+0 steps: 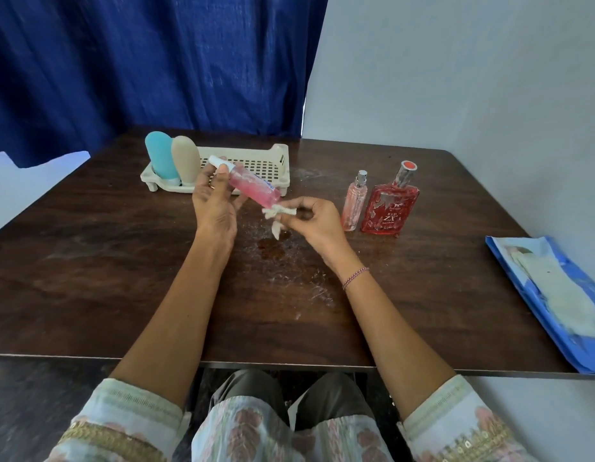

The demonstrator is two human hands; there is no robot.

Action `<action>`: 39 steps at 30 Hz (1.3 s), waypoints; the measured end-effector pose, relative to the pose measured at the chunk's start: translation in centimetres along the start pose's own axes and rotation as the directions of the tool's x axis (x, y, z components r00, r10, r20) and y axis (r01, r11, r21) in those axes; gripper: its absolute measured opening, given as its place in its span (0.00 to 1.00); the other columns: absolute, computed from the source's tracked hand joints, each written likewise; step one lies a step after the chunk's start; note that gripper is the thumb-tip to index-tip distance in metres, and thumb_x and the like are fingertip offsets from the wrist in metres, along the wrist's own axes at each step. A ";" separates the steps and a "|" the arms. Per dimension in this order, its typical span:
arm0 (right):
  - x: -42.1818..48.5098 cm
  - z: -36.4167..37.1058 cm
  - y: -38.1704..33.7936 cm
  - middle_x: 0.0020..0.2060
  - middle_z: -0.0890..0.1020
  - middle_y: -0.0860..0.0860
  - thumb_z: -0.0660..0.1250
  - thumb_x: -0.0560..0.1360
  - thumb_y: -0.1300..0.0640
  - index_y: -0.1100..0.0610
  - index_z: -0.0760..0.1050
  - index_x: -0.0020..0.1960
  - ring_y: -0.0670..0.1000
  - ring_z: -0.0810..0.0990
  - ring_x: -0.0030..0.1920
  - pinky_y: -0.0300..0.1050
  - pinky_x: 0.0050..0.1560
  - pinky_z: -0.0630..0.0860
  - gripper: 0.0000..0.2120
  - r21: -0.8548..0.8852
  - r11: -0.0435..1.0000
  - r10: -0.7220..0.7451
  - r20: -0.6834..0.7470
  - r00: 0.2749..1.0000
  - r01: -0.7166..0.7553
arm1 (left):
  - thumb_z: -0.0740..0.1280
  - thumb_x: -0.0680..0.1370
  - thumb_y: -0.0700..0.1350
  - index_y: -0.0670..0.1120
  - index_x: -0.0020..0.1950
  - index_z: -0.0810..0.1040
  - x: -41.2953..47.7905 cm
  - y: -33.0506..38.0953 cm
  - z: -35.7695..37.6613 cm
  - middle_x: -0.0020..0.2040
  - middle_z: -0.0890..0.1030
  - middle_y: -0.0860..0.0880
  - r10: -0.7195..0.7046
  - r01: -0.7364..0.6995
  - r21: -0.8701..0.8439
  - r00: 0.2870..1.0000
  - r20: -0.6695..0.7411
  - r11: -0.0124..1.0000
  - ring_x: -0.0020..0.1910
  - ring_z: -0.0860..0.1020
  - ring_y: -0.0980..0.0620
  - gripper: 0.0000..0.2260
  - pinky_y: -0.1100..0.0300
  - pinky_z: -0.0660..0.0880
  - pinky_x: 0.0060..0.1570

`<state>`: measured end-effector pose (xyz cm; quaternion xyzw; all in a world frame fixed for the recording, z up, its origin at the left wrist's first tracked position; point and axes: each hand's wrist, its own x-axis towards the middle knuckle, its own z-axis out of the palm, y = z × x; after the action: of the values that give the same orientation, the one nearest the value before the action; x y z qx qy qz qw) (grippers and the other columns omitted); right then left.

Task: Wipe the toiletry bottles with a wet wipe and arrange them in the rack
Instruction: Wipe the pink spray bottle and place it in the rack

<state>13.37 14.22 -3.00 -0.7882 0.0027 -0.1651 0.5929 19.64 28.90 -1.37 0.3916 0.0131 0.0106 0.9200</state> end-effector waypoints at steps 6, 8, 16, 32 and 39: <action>-0.5 0.3 0.1 0.47 0.81 0.51 0.76 0.67 0.59 0.57 0.82 0.51 0.43 0.76 0.44 0.31 0.48 0.72 0.12 -0.441 0.856 -0.207 0.183 0.961 0.269 | 0.67 0.77 0.41 0.44 0.60 0.71 0.1 -0.4 -0.2 0.53 0.80 0.49 0.087 -0.095 0.153 0.994 0.059 0.984 0.54 0.81 0.52 0.13 0.53 0.80 0.50; -0.7 0.0 0.3 0.47 0.81 0.50 0.76 0.66 0.54 0.56 0.82 0.51 0.46 0.76 0.47 0.36 0.49 0.73 0.15 -0.467 0.830 -0.229 0.216 0.949 0.306 | 0.68 0.77 0.41 0.43 0.61 0.71 0.0 -0.6 -0.2 0.50 0.81 0.50 0.104 -0.114 0.174 0.992 0.067 0.978 0.53 0.81 0.53 0.14 0.53 0.80 0.51; -0.7 -0.3 -0.1 0.41 0.77 0.49 0.75 0.68 0.55 0.58 0.80 0.45 0.40 0.75 0.39 0.30 0.41 0.72 0.09 -0.337 0.879 -0.368 -0.032 0.929 0.337 | 0.69 0.75 0.39 0.43 0.59 0.73 -0.5 -0.8 0.0 0.46 0.83 0.51 0.159 -0.186 0.238 0.979 0.128 0.953 0.52 0.81 0.52 0.13 0.55 0.80 0.47; 3.3 4.1 -1.1 0.48 0.74 0.53 0.74 0.70 0.57 0.61 0.71 0.52 0.49 0.74 0.45 0.40 0.43 0.74 0.16 -0.495 0.800 -0.435 -0.087 0.896 0.340 | 0.75 0.70 0.46 0.51 0.53 0.75 -1.5 0.0 0.0 0.49 0.78 0.51 0.335 -0.373 0.466 0.928 0.164 0.802 0.51 0.78 0.50 0.14 0.44 0.77 0.56; 5.2 5.2 -1.2 0.46 0.77 0.50 0.76 0.67 0.54 0.58 0.75 0.52 0.45 0.77 0.44 0.41 0.45 0.79 0.18 -0.414 0.850 -0.398 -0.101 0.912 0.325 | 0.65 0.79 0.50 0.51 0.62 0.77 -0.7 0.0 -1.7 0.58 0.80 0.57 0.223 -0.292 0.567 0.956 0.189 0.770 0.61 0.76 0.57 0.13 0.48 0.71 0.65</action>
<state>19.42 18.44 -1.83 -0.8574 -0.0592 -0.3420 0.3801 18.87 30.15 -2.52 0.6555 -0.0891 0.1104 0.7417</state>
